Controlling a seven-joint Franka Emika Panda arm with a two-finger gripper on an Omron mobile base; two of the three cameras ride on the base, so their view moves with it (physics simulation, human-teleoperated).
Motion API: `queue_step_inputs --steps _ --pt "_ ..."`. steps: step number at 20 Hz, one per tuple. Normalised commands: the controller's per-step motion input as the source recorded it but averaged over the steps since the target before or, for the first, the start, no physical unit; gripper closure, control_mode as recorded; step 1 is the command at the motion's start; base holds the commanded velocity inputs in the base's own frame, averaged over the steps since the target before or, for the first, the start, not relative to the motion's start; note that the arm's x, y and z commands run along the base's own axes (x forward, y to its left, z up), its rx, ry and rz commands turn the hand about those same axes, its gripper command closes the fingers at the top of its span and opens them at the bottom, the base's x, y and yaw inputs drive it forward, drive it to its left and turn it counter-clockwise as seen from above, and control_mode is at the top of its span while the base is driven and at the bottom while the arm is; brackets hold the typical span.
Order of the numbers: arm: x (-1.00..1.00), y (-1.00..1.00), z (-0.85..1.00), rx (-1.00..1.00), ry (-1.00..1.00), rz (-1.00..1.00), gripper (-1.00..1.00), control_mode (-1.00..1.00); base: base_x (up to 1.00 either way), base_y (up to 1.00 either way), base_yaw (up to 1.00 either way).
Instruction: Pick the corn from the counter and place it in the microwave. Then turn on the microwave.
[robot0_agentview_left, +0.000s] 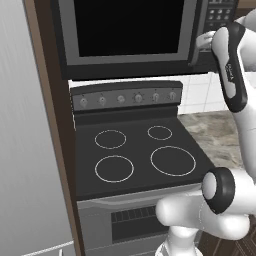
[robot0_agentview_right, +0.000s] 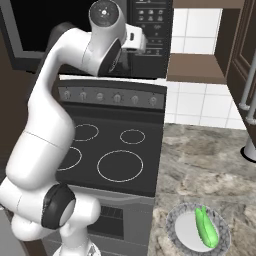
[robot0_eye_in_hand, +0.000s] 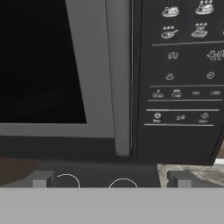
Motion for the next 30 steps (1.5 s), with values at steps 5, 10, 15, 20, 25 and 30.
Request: queue_step_inputs --steps 5,10,15,20,25,30 --pt "0.36 0.00 0.00 0.02 0.00 0.00 -1.00 -1.00 0.00 0.00 0.00" --pt "0.32 0.00 0.00 0.01 0.00 0.00 -1.00 -1.00 0.00 0.00 0.00" --pt "0.29 0.00 0.00 0.01 0.00 0.00 -1.00 -1.00 0.00 0.00 0.00" --pt "0.34 0.00 0.00 0.01 -0.01 0.00 -1.00 -1.00 0.00 0.00 0.00" --pt "0.47 0.00 0.00 0.02 -0.01 0.00 -1.00 -1.00 0.00 0.00 0.00" --pt "0.46 -0.09 0.00 0.03 0.00 0.00 -1.00 -1.00 0.00 0.00 0.00"
